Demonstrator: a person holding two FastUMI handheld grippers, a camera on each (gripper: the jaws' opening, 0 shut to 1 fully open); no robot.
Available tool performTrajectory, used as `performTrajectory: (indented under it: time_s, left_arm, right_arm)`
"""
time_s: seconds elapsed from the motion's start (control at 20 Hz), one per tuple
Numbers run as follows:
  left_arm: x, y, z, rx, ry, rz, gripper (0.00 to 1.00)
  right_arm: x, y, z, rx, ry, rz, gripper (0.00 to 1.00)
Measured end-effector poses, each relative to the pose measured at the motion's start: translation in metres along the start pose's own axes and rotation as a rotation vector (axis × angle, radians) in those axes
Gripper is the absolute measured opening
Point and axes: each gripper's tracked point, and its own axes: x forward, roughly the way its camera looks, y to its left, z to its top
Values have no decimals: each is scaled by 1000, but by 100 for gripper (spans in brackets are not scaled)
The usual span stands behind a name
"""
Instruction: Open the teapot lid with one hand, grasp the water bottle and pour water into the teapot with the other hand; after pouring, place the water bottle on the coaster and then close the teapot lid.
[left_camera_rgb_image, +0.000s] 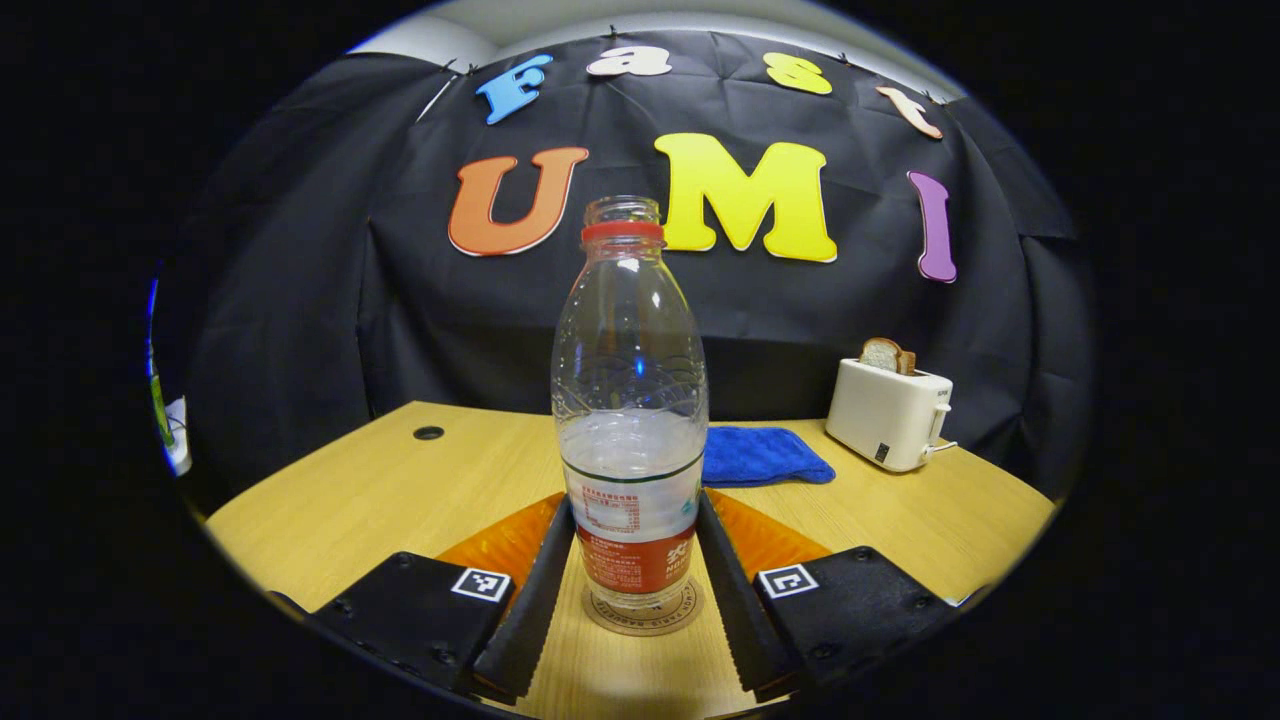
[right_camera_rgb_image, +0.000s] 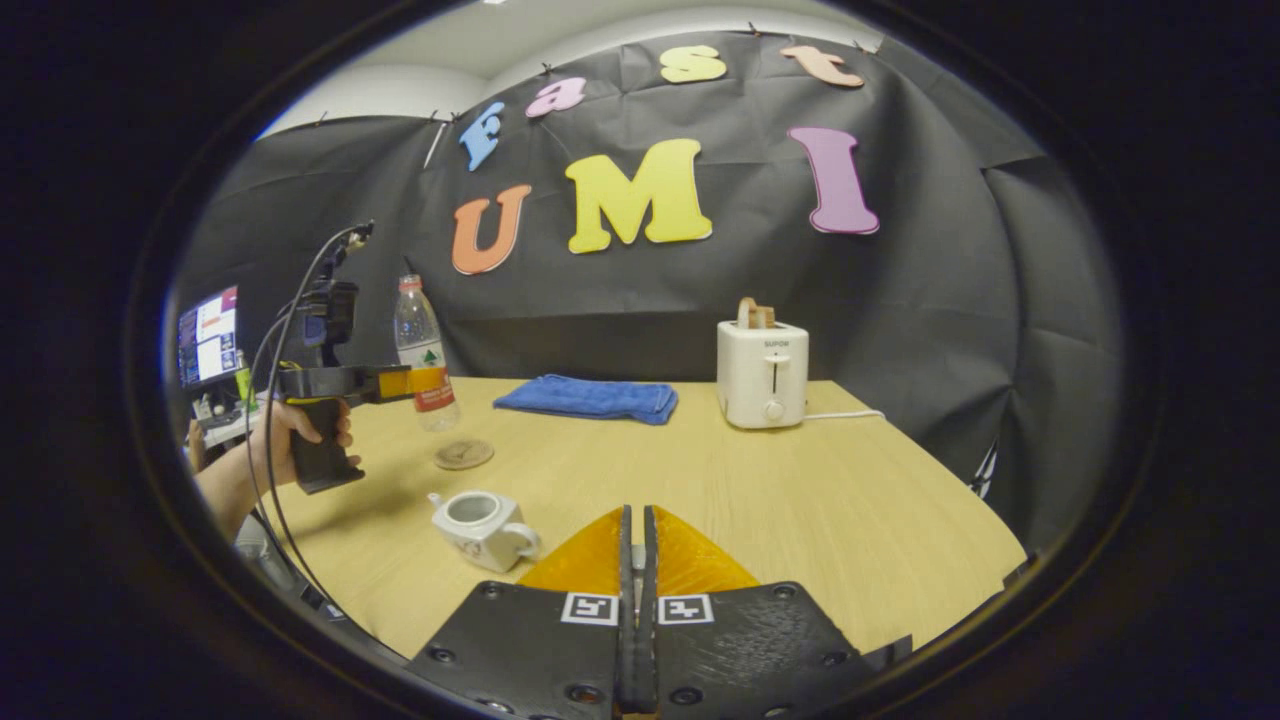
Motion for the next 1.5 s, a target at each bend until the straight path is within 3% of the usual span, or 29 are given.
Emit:
performTrajectory:
  time_s: [0.5, 0.95, 1.1, 1.5]
  left_arm:
    - [19, 0, -33, 66, 39, 14, 77]
    - [21, -6, -41, 66, 66, 6, 79]
    - [18, -6, -44, 62, 79, 0, 100]
    - [-23, 11, -70, 12, 185, 25, 100]
  right_arm:
    - [1, -11, -11, 16, 25, -18, 0]
    - [2, -10, -16, 18, 36, -13, 0]
    - [2, -7, -15, 14, 36, -7, 0]
    - [9, 18, -2, -19, 11, 34, 0]
